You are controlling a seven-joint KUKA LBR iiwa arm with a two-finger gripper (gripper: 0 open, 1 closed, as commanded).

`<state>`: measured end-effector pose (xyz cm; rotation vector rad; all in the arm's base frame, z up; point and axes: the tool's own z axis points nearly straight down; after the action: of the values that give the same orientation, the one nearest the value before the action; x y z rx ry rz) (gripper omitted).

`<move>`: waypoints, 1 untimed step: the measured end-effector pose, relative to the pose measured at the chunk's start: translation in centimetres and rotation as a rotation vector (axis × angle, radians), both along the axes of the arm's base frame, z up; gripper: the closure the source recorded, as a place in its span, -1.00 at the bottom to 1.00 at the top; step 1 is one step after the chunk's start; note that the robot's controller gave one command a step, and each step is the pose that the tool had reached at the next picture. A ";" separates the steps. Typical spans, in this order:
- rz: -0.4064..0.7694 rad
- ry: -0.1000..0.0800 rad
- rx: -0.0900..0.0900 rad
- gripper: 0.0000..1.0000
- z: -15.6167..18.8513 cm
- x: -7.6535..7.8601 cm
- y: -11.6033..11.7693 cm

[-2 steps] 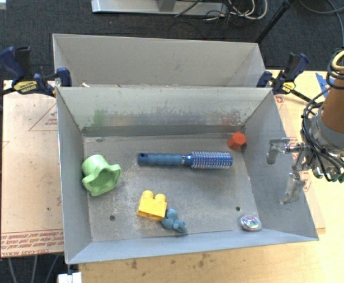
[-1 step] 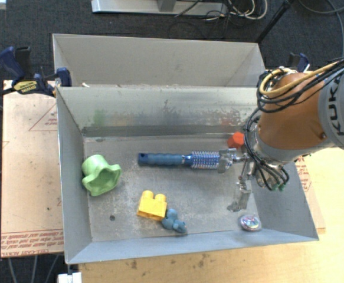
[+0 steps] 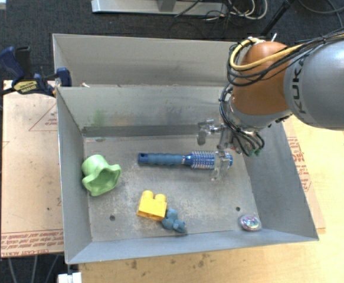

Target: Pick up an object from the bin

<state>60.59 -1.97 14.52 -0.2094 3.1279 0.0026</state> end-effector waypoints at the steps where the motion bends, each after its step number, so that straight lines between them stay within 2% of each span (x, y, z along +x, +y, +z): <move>1: -0.213 0.008 0.001 -1.00 -7.7 2.6 1.5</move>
Offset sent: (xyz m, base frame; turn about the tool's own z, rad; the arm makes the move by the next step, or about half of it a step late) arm 0.0264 0.0132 -0.0752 0.2155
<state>63.17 -0.50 6.78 0.1253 3.1406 0.0034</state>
